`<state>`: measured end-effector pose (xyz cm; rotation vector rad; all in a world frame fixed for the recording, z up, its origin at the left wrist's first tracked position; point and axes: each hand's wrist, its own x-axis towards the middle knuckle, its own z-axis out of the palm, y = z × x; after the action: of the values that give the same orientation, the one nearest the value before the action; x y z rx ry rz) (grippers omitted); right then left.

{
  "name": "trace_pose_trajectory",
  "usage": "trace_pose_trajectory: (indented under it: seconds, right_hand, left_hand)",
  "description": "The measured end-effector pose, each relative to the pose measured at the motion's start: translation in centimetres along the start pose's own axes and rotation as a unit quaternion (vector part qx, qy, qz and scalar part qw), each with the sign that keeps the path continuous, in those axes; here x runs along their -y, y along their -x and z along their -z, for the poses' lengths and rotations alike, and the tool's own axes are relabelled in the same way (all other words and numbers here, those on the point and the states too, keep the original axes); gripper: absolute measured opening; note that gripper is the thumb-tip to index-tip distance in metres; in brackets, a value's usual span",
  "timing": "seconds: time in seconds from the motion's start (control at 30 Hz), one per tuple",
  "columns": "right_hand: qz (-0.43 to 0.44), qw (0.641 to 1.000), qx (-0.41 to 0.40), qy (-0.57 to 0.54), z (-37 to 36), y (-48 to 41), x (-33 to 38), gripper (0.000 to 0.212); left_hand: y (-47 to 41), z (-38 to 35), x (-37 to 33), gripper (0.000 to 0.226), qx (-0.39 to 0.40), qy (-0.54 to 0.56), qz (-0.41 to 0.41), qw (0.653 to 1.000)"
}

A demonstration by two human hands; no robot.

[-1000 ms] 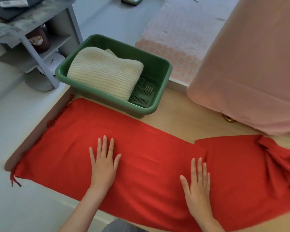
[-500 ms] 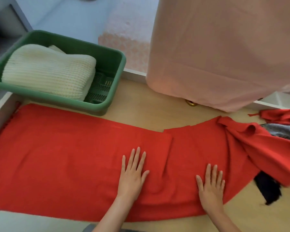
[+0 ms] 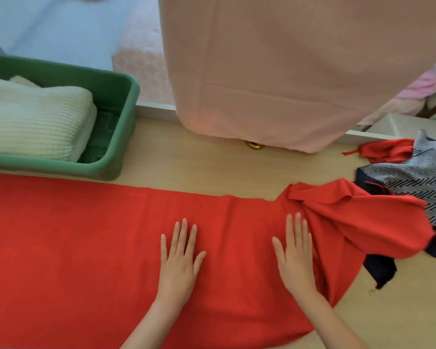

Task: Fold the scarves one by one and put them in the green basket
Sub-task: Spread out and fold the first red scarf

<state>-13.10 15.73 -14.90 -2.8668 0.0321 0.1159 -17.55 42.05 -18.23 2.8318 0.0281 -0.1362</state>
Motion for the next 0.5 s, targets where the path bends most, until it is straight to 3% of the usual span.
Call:
trace_pose_trajectory:
  seconds: [0.13, 0.23, 0.4, 0.5]
  right_hand:
    - [0.074, 0.992, 0.067, 0.078, -1.0, -5.5, 0.1, 0.081]
    - [0.060, 0.988, 0.089, 0.109, -1.7, -7.1, -1.5, 0.091]
    - [0.057, 0.990, 0.093, 0.085, -1.0, -7.0, -2.3, 0.088]
    - [0.102, 0.993, 0.029, 0.048, 0.8, -5.1, -2.8, 0.070]
  left_hand:
    - [-1.3, -0.5, -3.1, 0.061, 0.001, -0.002, -0.022, 1.000]
    - [-1.9, -1.6, -3.7, 0.063, 0.015, -0.019, 0.000, 1.000]
    - [-2.3, -2.5, -4.2, 0.064, 0.009, -0.044, 0.005, 0.999]
    - [-2.3, -2.5, -5.2, 0.066, -0.008, -0.033, 0.021, 0.999]
